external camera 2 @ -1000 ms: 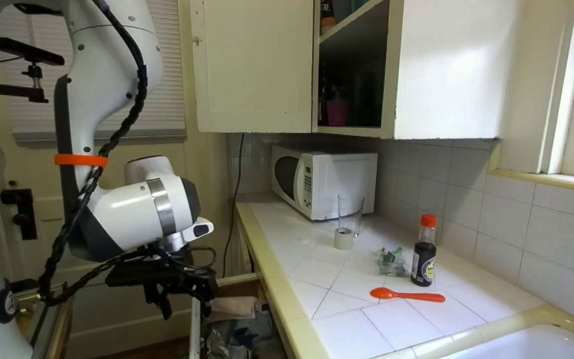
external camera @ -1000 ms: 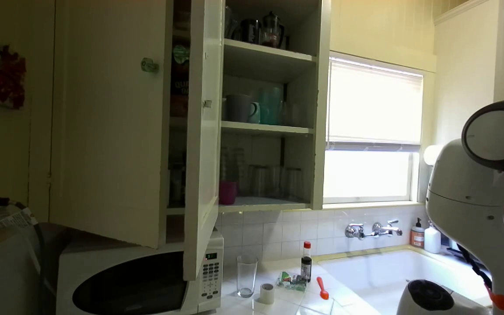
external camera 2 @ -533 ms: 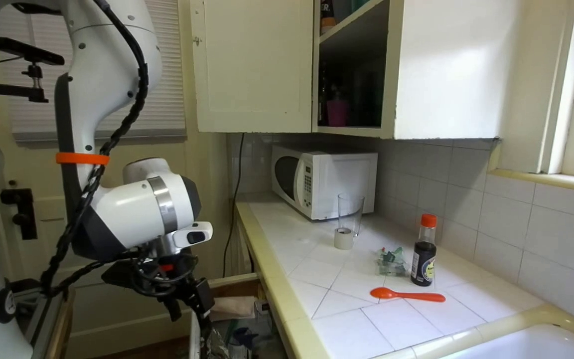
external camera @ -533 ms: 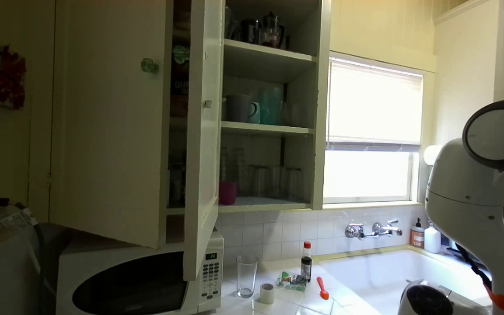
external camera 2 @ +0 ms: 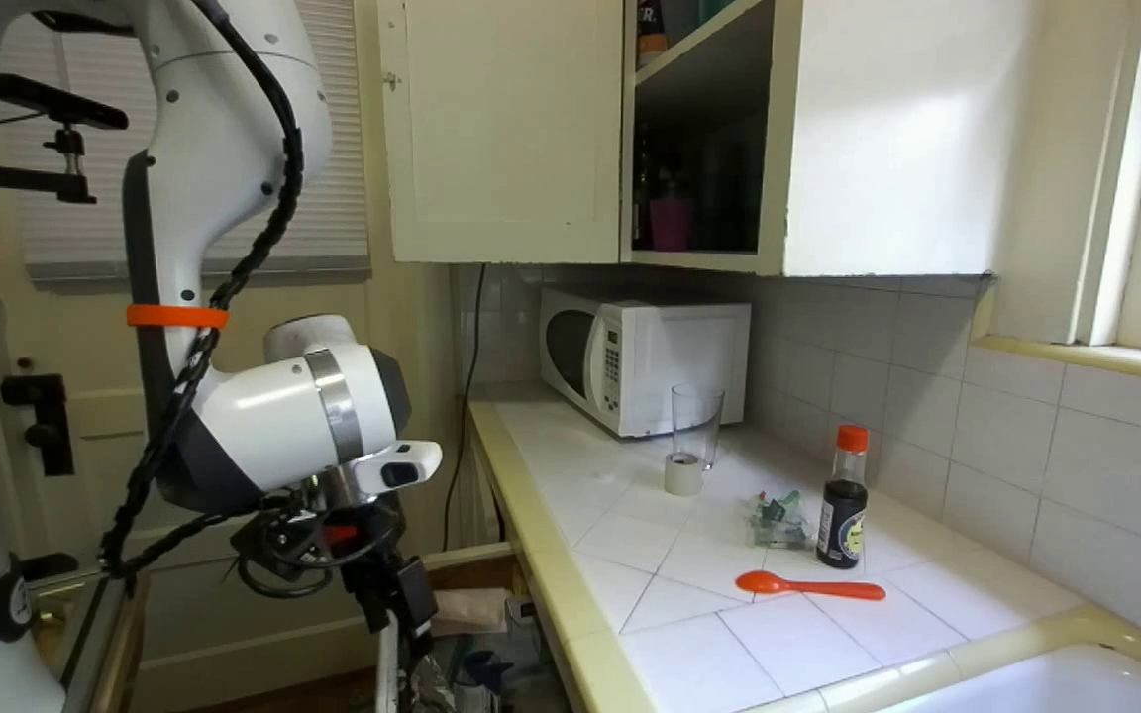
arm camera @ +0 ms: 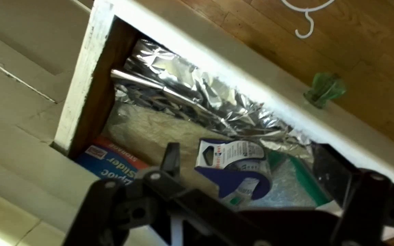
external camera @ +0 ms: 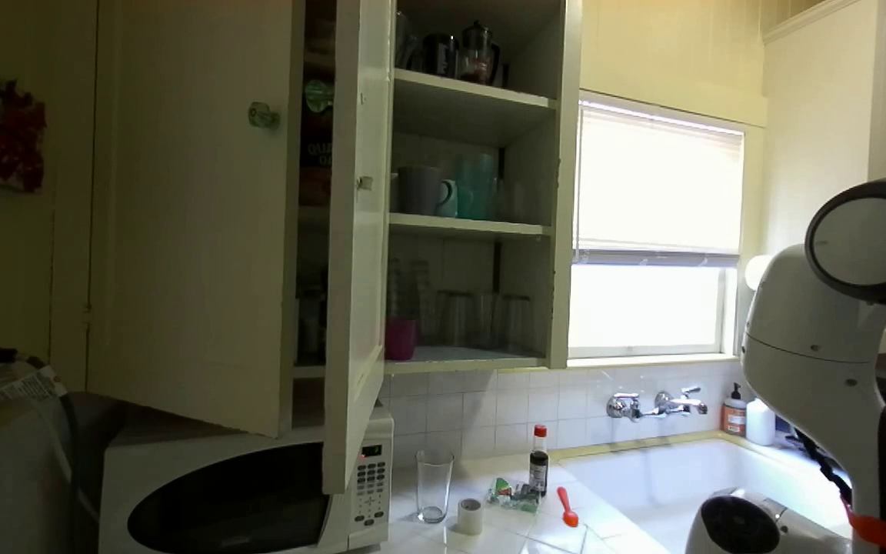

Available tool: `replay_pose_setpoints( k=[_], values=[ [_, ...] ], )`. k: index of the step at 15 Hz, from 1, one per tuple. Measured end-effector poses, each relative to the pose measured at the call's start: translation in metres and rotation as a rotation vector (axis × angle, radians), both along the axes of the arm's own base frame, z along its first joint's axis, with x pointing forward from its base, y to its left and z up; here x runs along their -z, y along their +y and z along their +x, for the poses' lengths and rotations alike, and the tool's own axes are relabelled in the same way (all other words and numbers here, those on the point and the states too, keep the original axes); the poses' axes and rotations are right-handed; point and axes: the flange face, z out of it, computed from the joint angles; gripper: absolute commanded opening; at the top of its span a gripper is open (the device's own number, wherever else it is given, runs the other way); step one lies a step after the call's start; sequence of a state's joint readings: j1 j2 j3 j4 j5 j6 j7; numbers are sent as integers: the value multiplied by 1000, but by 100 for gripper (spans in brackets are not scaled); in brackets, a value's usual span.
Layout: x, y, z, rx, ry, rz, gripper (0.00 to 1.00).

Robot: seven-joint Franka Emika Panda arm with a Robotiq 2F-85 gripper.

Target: Put the blue and white object in the open drawer, then close the drawer

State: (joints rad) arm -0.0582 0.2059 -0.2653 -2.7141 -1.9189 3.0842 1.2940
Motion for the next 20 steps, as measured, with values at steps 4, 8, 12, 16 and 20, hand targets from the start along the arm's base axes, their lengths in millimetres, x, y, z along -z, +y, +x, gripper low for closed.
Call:
replay_pose_setpoints(
  k=[4, 8, 12, 16, 20],
  values=[
    [-26, -29, 3, 146, -61, 110, 100],
    [-26, -44, -25, 228, -21, 289, 100],
    [4, -34, -54, 244, 108, 362, 100],
    [30, -12, -60, 306, 199, 382, 100],
    [43, 9, -36, 434, 186, 377, 100]
  ],
)
